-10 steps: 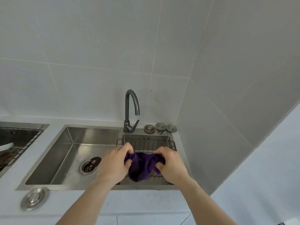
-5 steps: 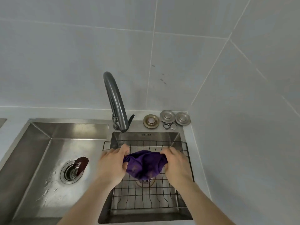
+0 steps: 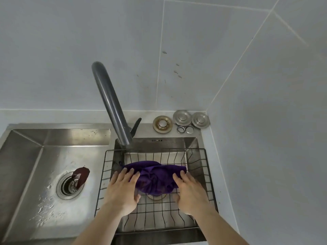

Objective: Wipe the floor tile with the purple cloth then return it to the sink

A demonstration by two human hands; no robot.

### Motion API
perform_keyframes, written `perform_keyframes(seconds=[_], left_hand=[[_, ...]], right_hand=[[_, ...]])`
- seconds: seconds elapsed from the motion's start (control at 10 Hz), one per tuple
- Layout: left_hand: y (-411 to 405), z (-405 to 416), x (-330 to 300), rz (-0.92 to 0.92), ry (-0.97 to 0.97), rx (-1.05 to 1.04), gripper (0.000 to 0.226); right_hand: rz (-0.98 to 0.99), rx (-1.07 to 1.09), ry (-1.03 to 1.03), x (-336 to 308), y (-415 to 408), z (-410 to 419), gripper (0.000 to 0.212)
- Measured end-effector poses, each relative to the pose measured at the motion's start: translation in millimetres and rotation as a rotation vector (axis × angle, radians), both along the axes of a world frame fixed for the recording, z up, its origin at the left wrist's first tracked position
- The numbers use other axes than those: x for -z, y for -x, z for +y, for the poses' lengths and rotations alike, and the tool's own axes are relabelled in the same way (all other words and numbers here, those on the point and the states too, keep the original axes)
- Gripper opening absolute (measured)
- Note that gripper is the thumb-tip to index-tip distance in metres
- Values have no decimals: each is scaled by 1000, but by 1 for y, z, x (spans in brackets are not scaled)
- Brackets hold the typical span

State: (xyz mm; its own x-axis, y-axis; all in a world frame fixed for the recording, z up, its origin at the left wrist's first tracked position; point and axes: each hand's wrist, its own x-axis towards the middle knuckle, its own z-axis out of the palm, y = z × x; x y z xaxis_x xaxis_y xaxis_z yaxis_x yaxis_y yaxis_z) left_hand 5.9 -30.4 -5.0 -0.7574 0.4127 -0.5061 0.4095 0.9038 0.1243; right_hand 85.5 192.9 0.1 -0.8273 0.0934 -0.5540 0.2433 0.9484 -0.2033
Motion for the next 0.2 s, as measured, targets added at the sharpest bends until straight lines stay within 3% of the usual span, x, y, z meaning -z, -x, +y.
perform_keyframes(seconds=[0.2], left_hand=[[-7, -9, -37, 91, -97, 21, 74]], right_hand=[[109, 49, 11, -35, -6, -14, 71]])
